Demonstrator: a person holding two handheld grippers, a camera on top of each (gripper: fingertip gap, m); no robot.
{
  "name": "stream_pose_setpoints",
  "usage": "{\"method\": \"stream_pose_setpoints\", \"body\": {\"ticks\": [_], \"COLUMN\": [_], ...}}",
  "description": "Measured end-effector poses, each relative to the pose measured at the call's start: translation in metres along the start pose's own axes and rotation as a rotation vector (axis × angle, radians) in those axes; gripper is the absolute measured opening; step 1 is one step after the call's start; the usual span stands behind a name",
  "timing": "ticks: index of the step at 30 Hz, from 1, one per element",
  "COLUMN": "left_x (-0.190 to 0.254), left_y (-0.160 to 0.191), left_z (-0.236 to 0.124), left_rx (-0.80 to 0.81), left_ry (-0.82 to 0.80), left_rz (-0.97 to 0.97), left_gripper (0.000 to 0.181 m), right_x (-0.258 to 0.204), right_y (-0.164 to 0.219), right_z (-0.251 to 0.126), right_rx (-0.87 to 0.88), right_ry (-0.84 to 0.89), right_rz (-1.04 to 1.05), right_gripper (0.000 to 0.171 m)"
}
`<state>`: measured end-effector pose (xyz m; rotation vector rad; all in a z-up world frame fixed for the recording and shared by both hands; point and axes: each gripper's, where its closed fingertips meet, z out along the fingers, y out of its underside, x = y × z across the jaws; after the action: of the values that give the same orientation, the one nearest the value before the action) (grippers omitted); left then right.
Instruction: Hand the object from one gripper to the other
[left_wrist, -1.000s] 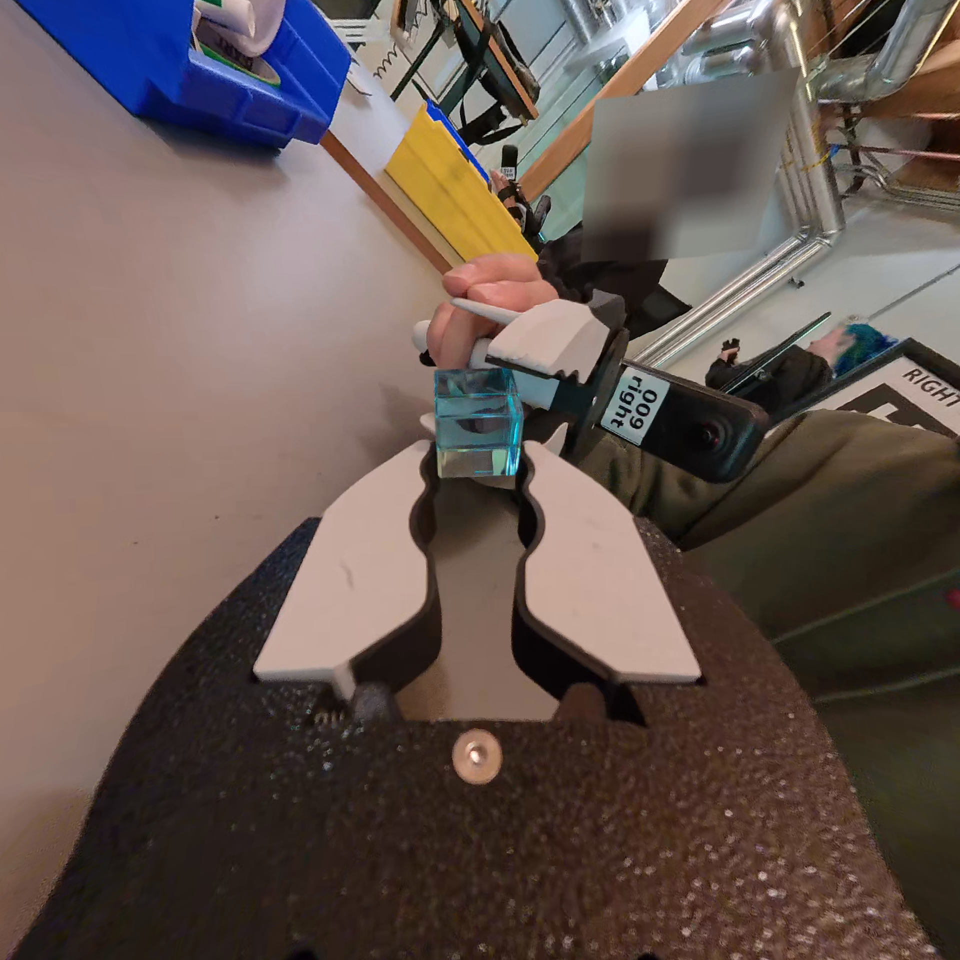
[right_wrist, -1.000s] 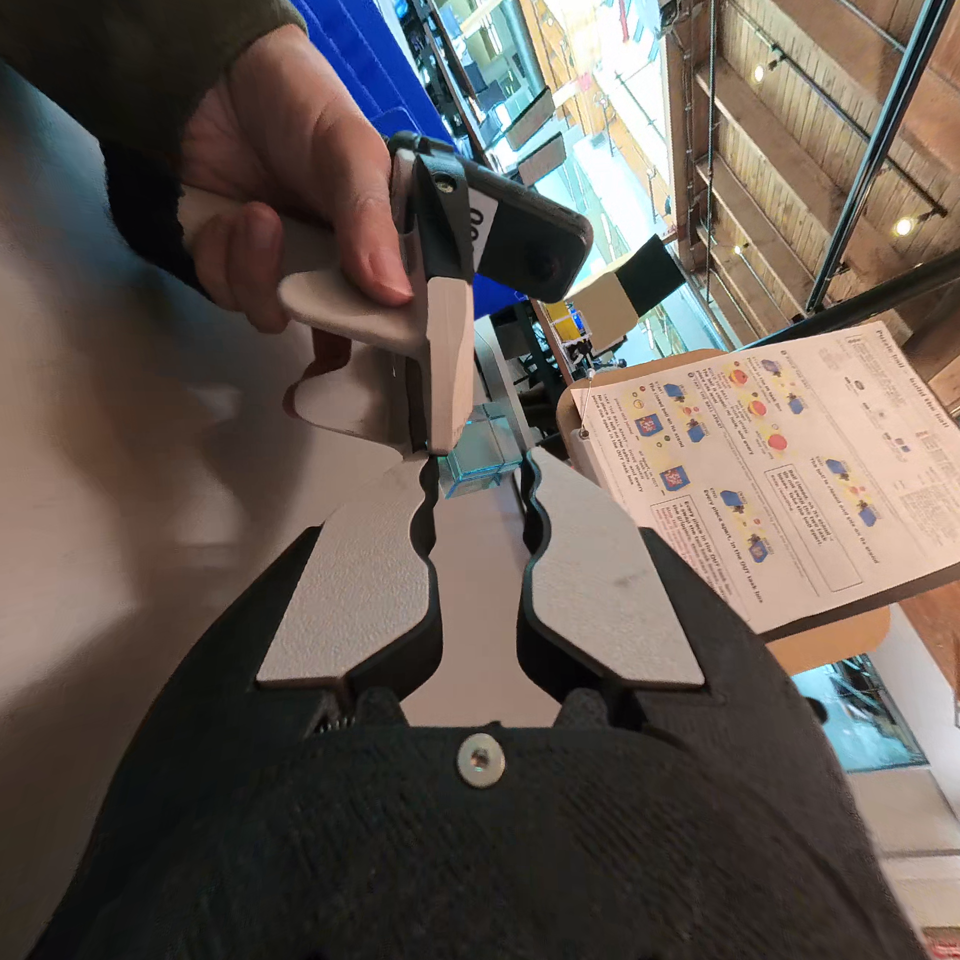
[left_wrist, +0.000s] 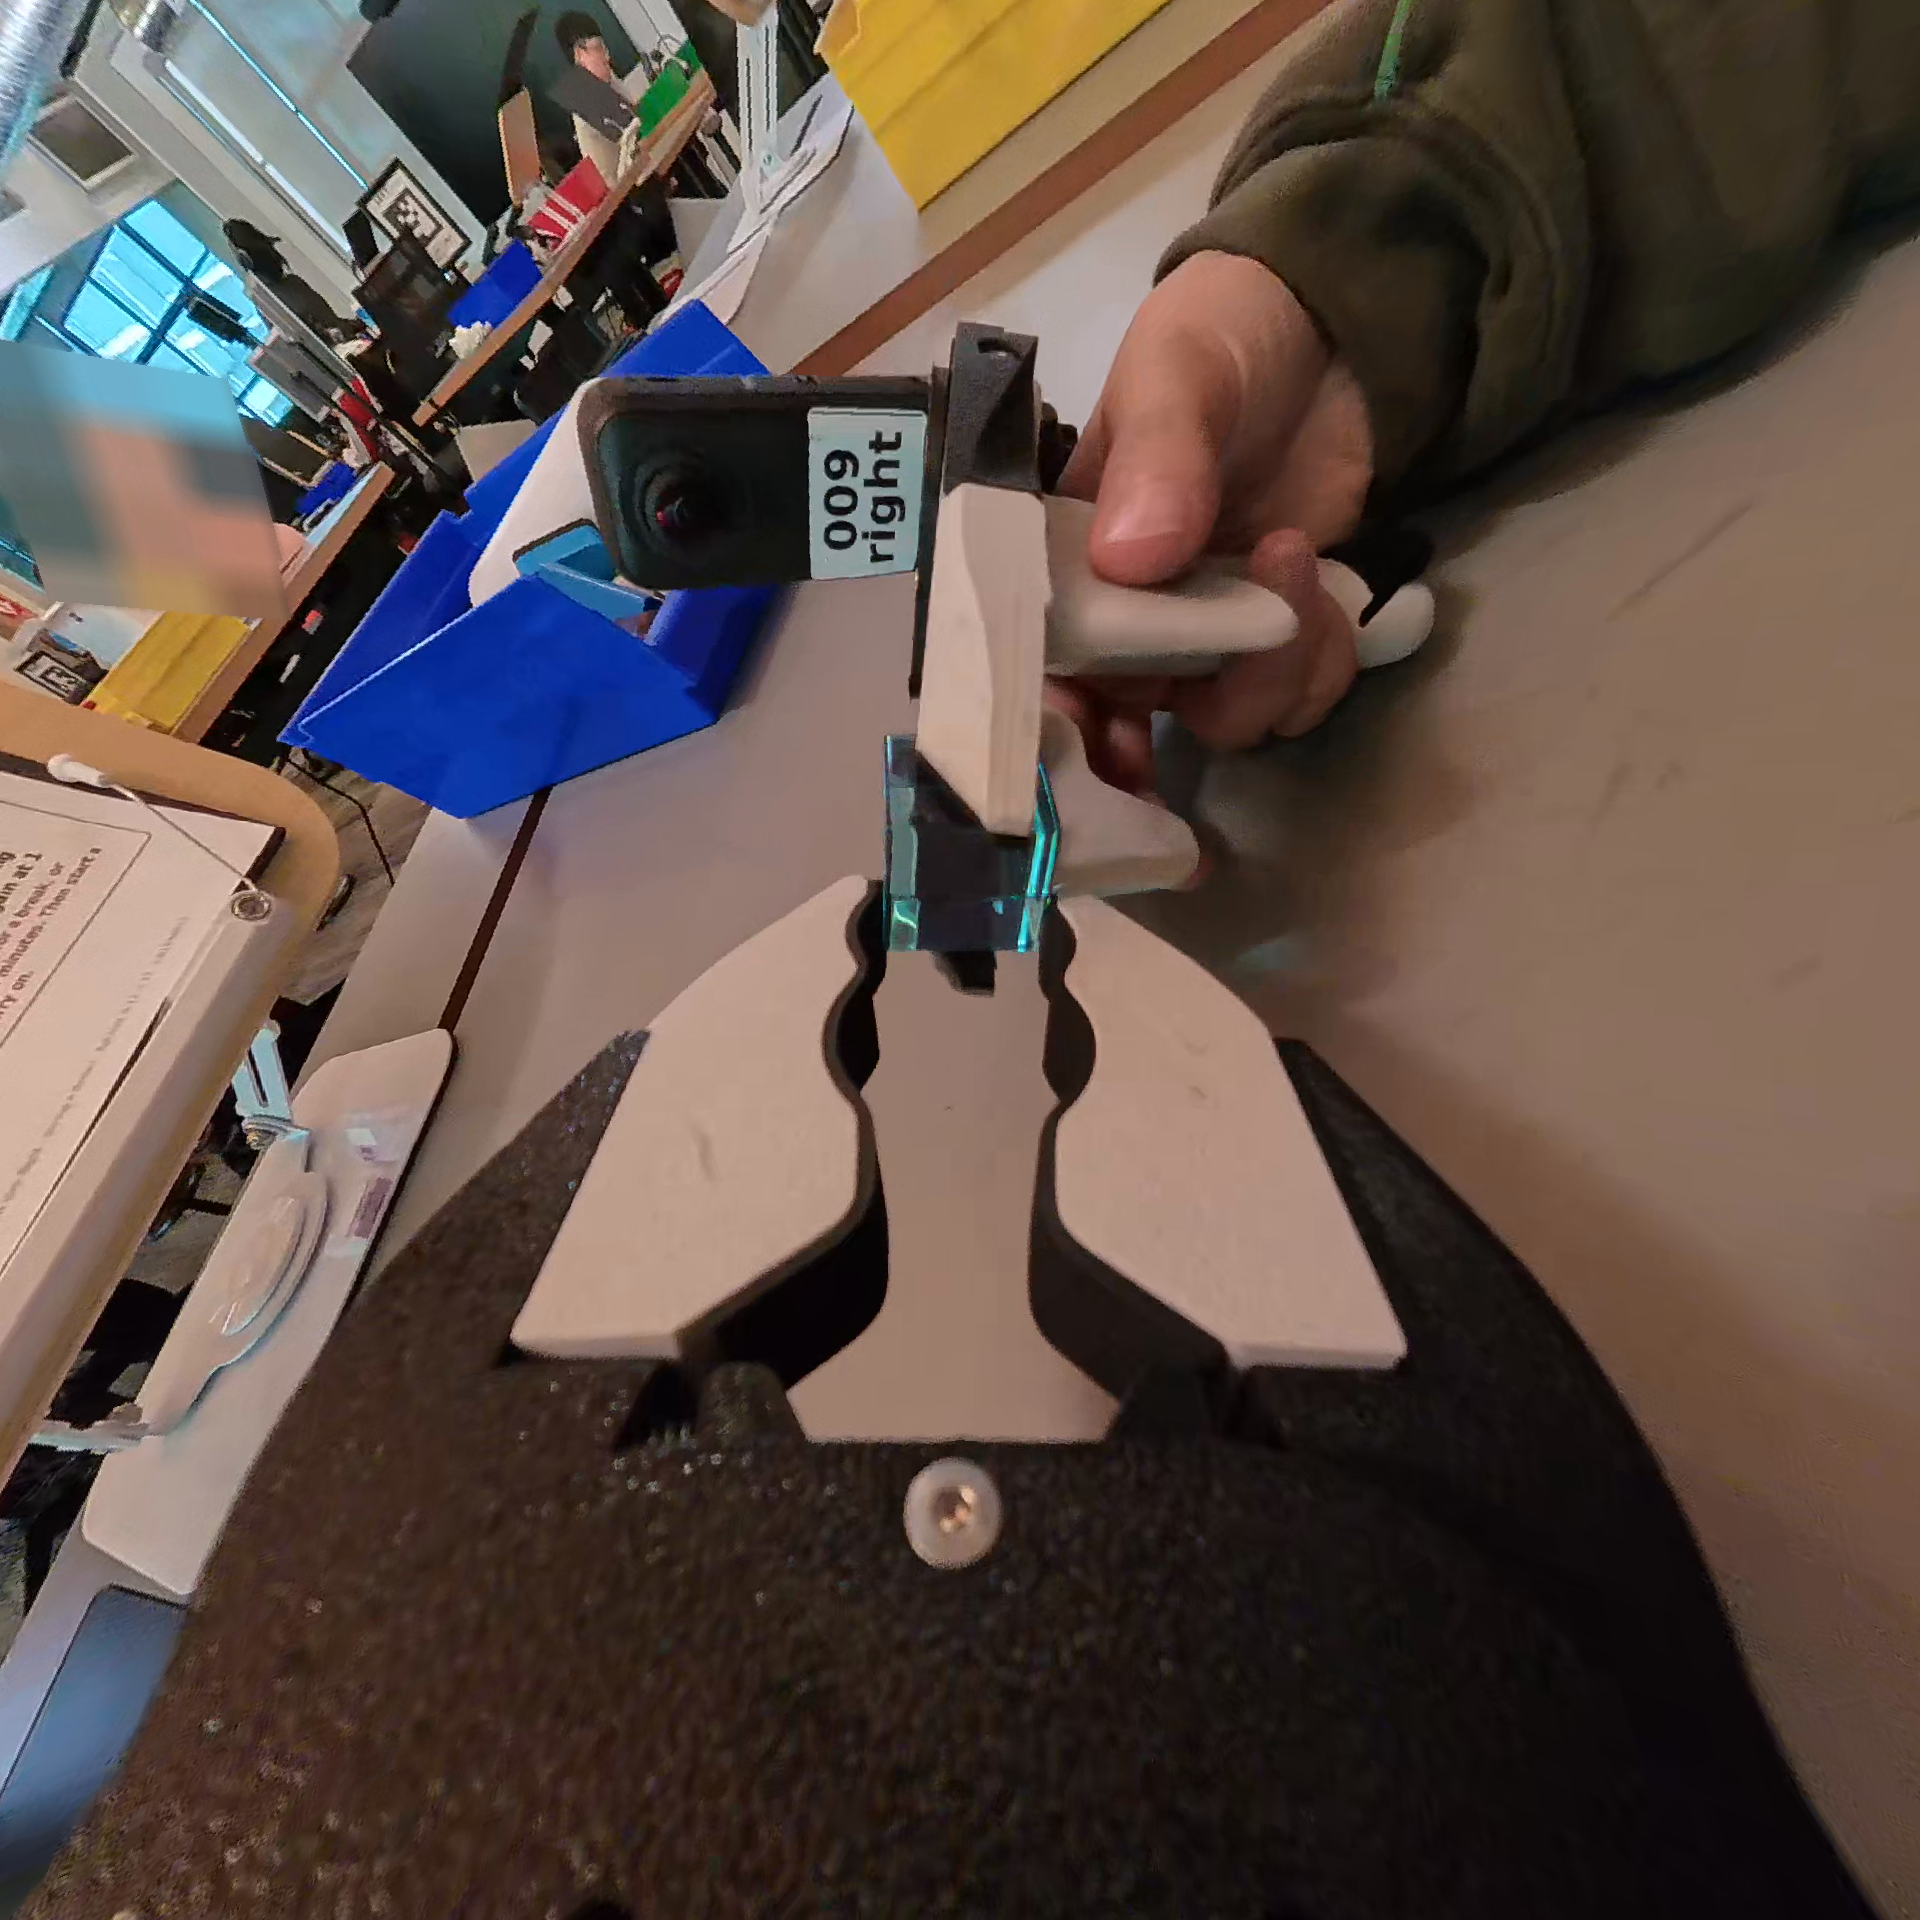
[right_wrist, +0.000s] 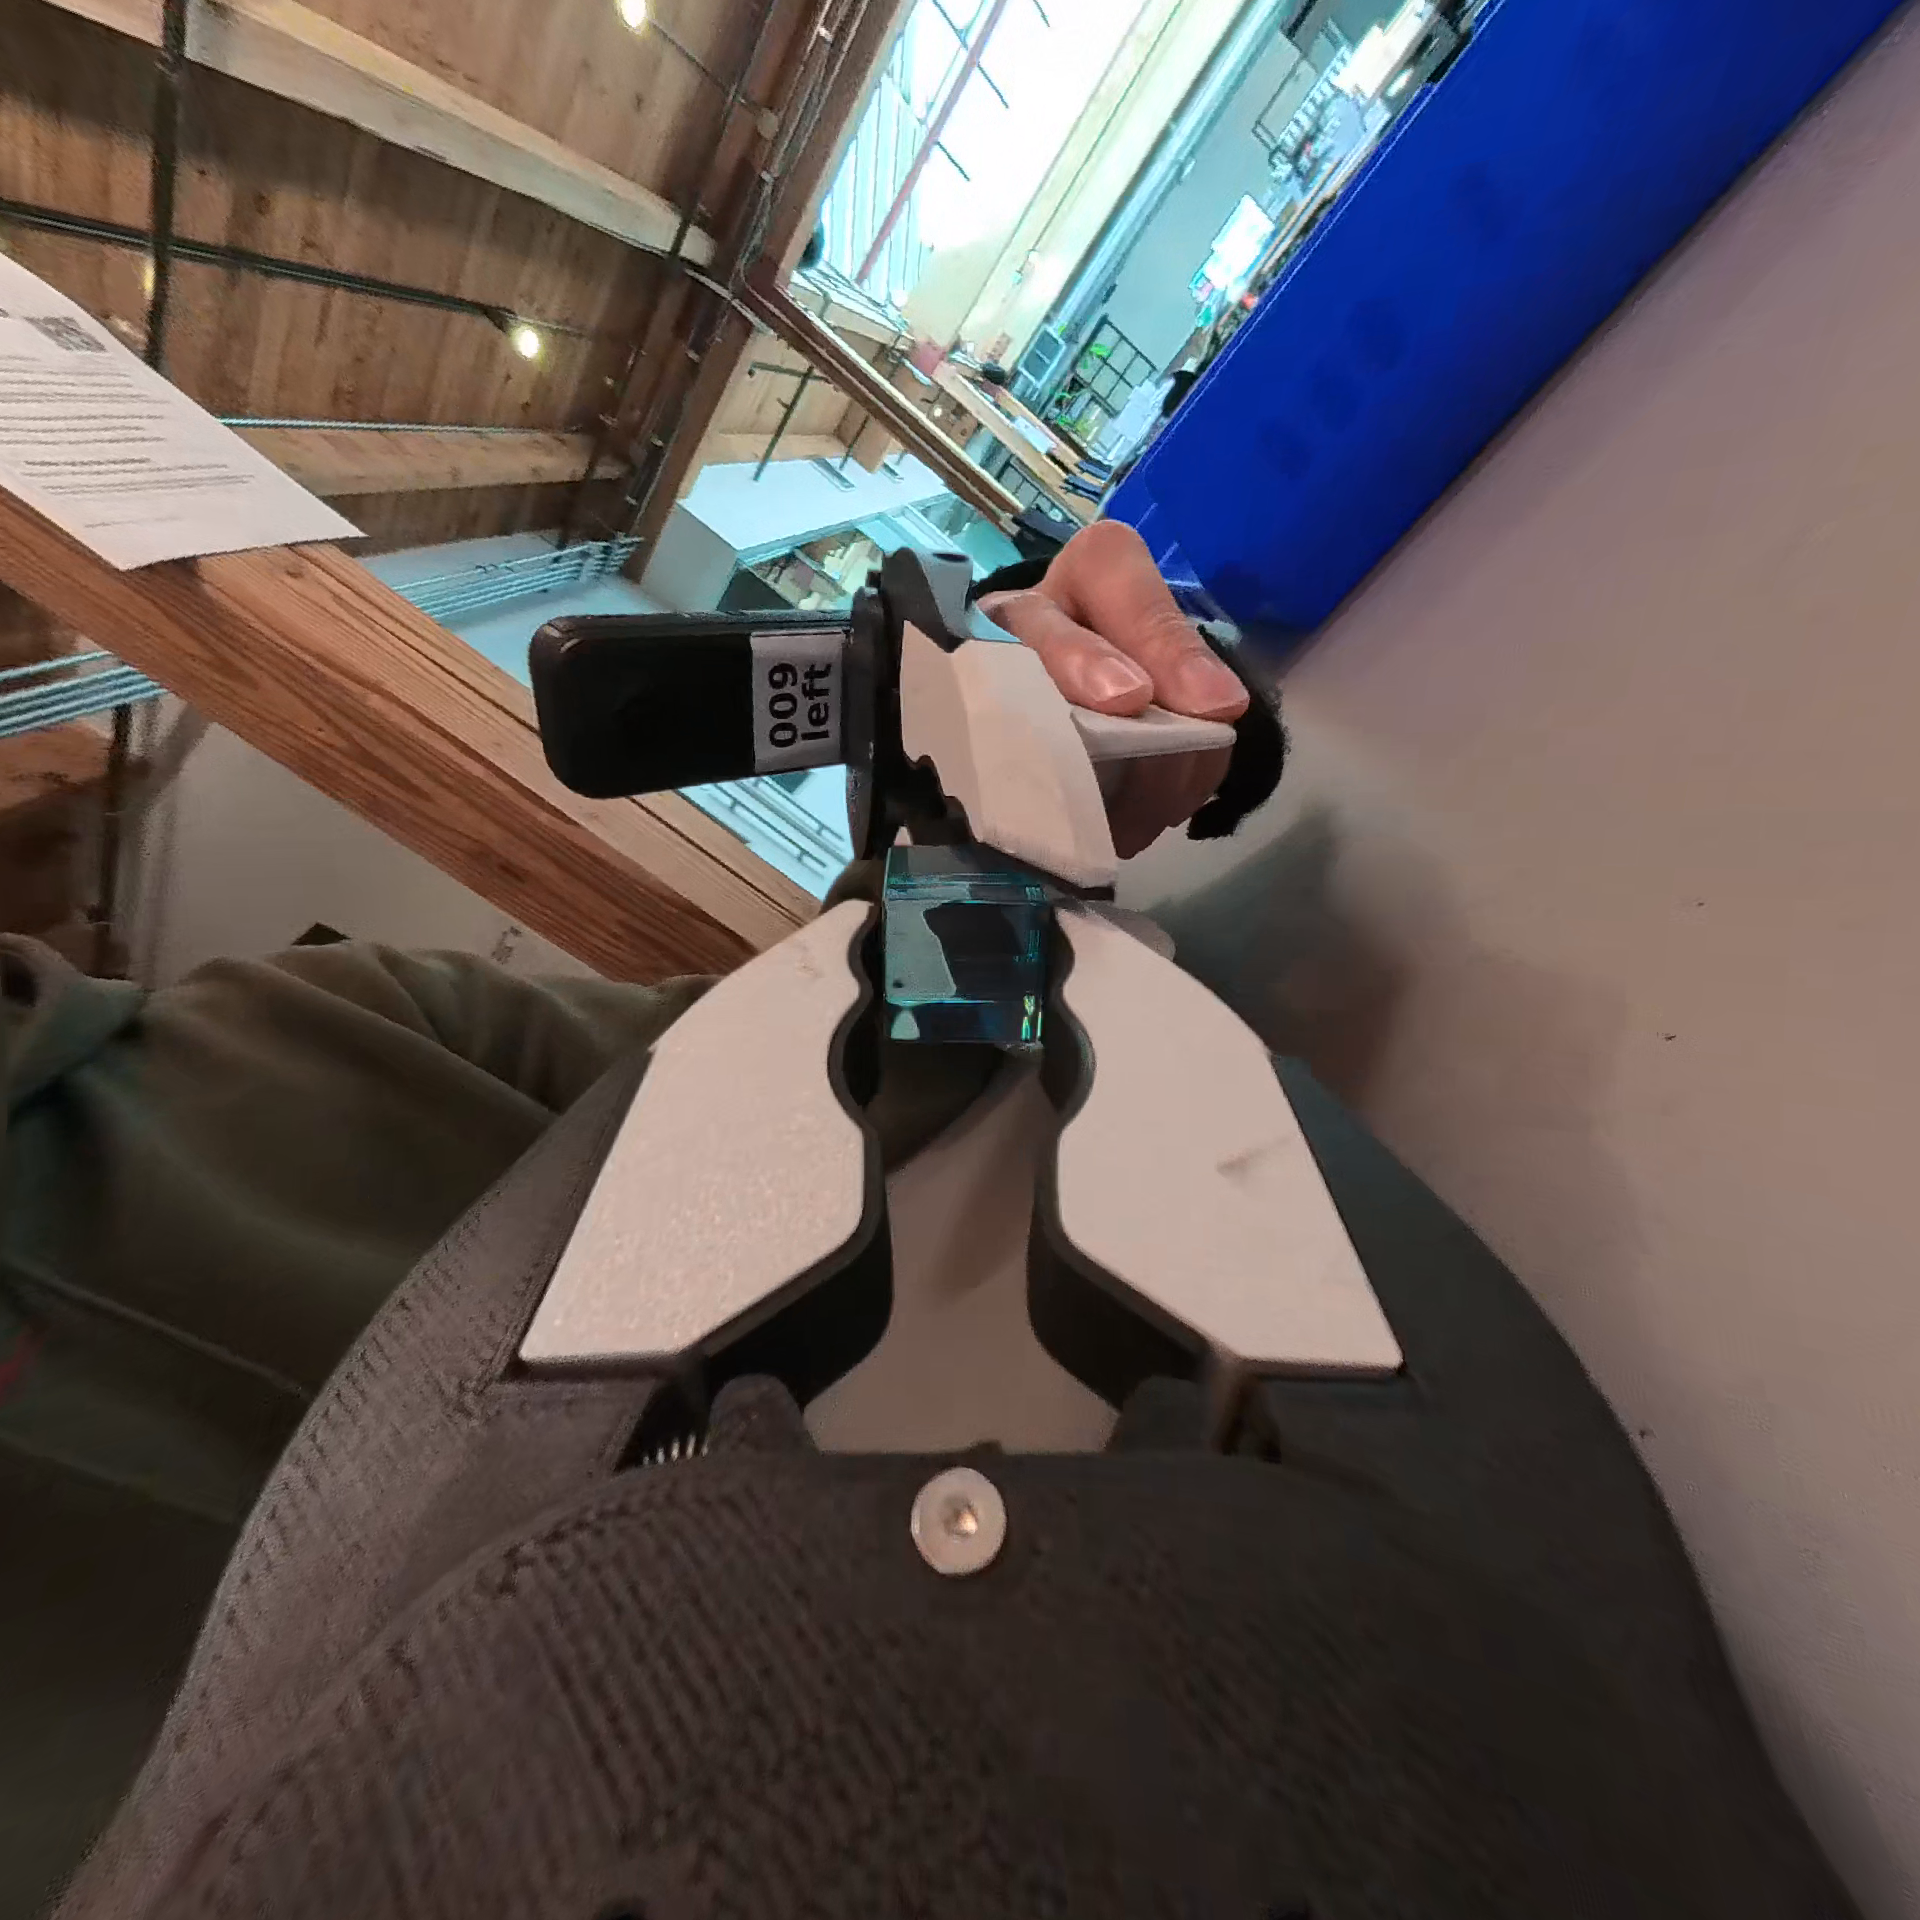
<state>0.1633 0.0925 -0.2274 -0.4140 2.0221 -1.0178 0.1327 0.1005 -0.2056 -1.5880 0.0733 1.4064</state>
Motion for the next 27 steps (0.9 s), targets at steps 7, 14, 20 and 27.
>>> {"method": "stream_pose_setpoints", "body": {"ticks": [7,14,20,27], "left_x": [-0.019,-0.053,-0.062,-0.059], "left_y": [0.004,0.014,0.038,0.047], "left_z": [0.0,-0.013,-0.015,-0.013], "left_rx": [0.018,0.056,-0.054,-0.1], "left_ry": [-0.136,-0.315,-0.383,-0.373], "left_rz": [-0.139,-0.34,-0.416,-0.43], "left_gripper": [0.048,0.054,0.047,0.044], "right_x": [0.008,0.023,0.038,0.079], "right_y": [-0.021,-0.121,-0.158,-0.204], "right_z": [-0.018,-0.191,-0.351,-0.332], "right_rx": [0.028,0.373,0.205,-0.113], "right_ry": [0.17,0.954,1.597,1.546], "right_rz": [-0.144,-0.538,-0.531,-0.468], "right_gripper": [0.027,0.027,0.027,0.028]}}
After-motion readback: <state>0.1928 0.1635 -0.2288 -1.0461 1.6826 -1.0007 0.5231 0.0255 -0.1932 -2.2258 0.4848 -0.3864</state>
